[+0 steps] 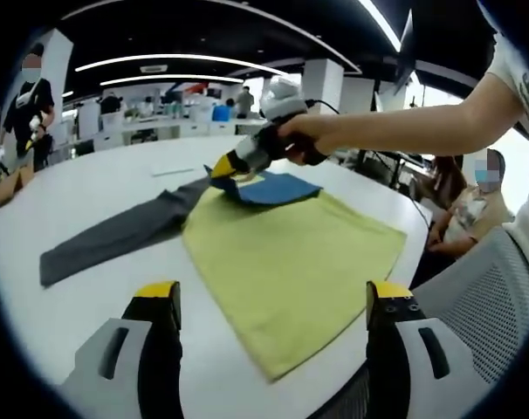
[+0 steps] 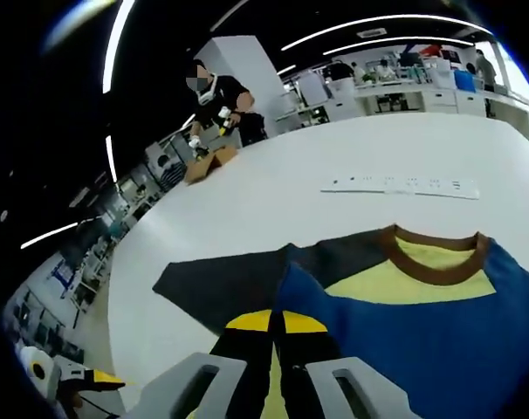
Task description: Fold the garment on the visible template until the final outline fits inside the template.
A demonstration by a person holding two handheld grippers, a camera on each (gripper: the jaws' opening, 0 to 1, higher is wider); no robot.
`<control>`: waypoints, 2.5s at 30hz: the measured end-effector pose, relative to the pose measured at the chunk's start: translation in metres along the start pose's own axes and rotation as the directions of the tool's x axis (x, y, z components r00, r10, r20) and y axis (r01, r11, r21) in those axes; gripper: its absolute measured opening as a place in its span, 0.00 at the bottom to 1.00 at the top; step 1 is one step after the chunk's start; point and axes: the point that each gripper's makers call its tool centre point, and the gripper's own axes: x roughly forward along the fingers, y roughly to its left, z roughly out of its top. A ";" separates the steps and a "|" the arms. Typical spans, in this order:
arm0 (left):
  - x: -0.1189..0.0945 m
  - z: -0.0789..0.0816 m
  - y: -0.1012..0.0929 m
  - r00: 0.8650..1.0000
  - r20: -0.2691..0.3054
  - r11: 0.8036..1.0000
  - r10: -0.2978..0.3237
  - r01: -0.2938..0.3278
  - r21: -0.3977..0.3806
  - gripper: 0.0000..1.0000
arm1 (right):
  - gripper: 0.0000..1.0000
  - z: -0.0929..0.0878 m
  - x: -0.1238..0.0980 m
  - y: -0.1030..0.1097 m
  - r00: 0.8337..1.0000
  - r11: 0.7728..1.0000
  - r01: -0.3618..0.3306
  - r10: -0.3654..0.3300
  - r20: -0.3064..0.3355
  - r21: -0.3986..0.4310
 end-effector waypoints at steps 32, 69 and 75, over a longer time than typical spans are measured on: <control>-0.004 0.002 0.013 0.998 0.005 0.998 0.063 -0.063 0.000 0.99 | 0.73 -0.001 -0.024 -0.022 0.997 0.979 0.075 -0.070 0.036 -0.188; -0.005 0.016 0.010 0.998 0.014 0.998 0.053 -0.053 0.026 0.99 | 0.60 -0.031 -0.170 -0.148 0.955 0.943 0.294 -0.284 0.089 -0.154; -0.003 0.019 0.008 0.999 0.022 0.998 0.049 -0.049 0.034 0.99 | 0.42 -0.041 -0.184 -0.164 0.947 0.941 0.314 -0.301 0.108 -0.127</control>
